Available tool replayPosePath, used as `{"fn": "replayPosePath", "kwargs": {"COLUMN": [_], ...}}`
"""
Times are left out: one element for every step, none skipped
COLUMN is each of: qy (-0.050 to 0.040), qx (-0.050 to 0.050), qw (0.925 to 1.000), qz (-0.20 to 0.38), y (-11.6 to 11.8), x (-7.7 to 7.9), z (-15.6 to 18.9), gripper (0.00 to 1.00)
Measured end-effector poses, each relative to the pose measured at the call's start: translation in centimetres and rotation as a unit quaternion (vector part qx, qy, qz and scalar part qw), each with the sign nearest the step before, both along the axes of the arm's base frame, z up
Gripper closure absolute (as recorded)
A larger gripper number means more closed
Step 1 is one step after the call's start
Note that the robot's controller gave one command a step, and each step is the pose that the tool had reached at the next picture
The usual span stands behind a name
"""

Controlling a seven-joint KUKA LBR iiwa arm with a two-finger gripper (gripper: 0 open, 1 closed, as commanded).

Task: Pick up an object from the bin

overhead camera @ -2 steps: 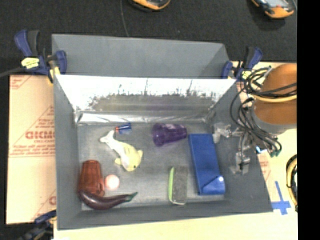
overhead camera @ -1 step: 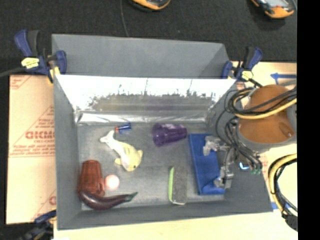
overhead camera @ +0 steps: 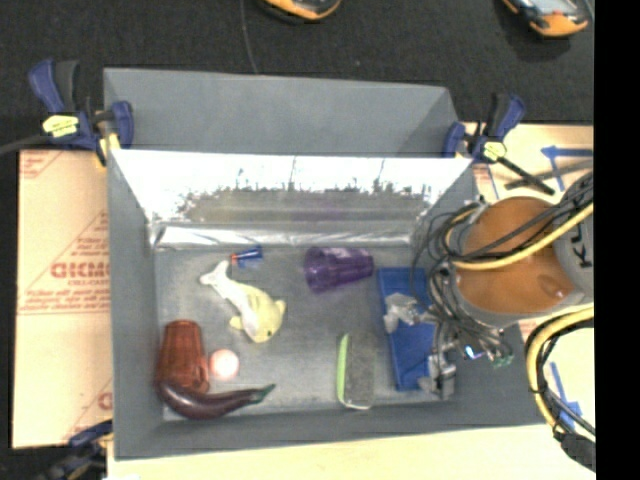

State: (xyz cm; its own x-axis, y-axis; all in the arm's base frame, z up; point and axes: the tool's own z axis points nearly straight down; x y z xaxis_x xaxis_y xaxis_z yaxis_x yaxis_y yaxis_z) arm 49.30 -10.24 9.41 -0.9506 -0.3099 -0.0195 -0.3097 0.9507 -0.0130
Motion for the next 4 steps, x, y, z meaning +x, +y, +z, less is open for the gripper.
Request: {"fn": "replayPosePath", "kwargs": {"qy": [-0.0015, -0.0016, 0.0024, -0.0038], "qx": [0.003, 0.003, 0.006, 0.007], "qw": [0.9987, 0.9987, 0.9887, 0.9789], "qz": [-0.050, -0.050, -0.150, -0.204], "y": [-0.3, -0.3, -0.6, -1.7], "x": [4.5, 4.5, 7.4, 9.8], "z": [-1.8, -1.8, -1.5, -0.4], "gripper": [1.00, 1.00, 1.00, 1.00]}}
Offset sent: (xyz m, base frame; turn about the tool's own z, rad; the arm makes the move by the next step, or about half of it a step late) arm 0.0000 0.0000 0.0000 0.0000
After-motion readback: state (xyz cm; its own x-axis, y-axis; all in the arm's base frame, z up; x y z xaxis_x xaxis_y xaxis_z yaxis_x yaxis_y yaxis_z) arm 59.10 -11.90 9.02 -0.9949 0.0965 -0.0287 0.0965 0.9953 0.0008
